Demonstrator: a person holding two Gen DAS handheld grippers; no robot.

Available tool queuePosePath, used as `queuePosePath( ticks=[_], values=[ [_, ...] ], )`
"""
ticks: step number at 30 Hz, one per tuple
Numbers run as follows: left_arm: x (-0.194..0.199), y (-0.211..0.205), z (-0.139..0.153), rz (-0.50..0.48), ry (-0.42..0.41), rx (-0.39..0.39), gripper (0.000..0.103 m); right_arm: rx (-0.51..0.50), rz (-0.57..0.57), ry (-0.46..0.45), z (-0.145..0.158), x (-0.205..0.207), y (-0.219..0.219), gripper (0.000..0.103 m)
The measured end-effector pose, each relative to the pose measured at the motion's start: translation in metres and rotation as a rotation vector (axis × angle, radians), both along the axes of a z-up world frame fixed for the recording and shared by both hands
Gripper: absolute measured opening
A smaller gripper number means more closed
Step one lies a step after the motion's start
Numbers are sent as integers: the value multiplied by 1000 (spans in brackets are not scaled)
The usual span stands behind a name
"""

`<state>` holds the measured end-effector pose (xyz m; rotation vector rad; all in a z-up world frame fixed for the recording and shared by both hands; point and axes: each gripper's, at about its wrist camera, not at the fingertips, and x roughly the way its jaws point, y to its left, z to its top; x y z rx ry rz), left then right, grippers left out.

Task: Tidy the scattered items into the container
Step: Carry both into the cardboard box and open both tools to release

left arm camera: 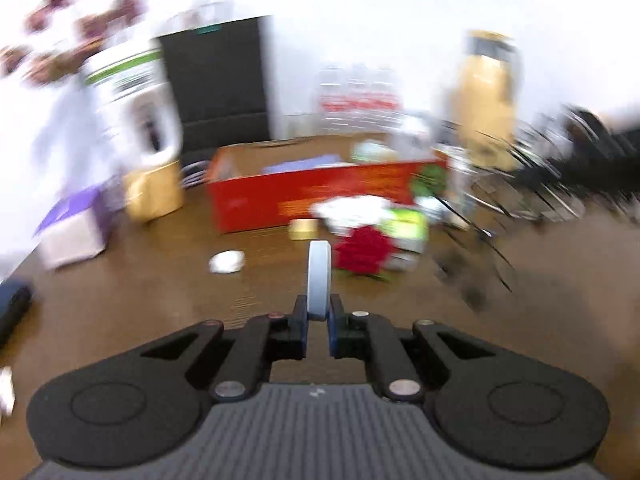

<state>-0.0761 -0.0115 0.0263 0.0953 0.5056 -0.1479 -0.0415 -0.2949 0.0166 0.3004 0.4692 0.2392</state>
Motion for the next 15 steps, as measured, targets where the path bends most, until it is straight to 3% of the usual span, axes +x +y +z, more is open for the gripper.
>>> queuePosePath(
  ticks=[3,8,15],
  values=[
    [-5,4,3,63,-41,3,9,-51,12,-2,-3,-17,9,4],
    [-10,9,14,69,-59,-52,9,-92,25,-36,1,-38,19,4],
    [24,7,32,37,-90,-83,10,-93,28,-84,16,-4,28,4]
  ],
)
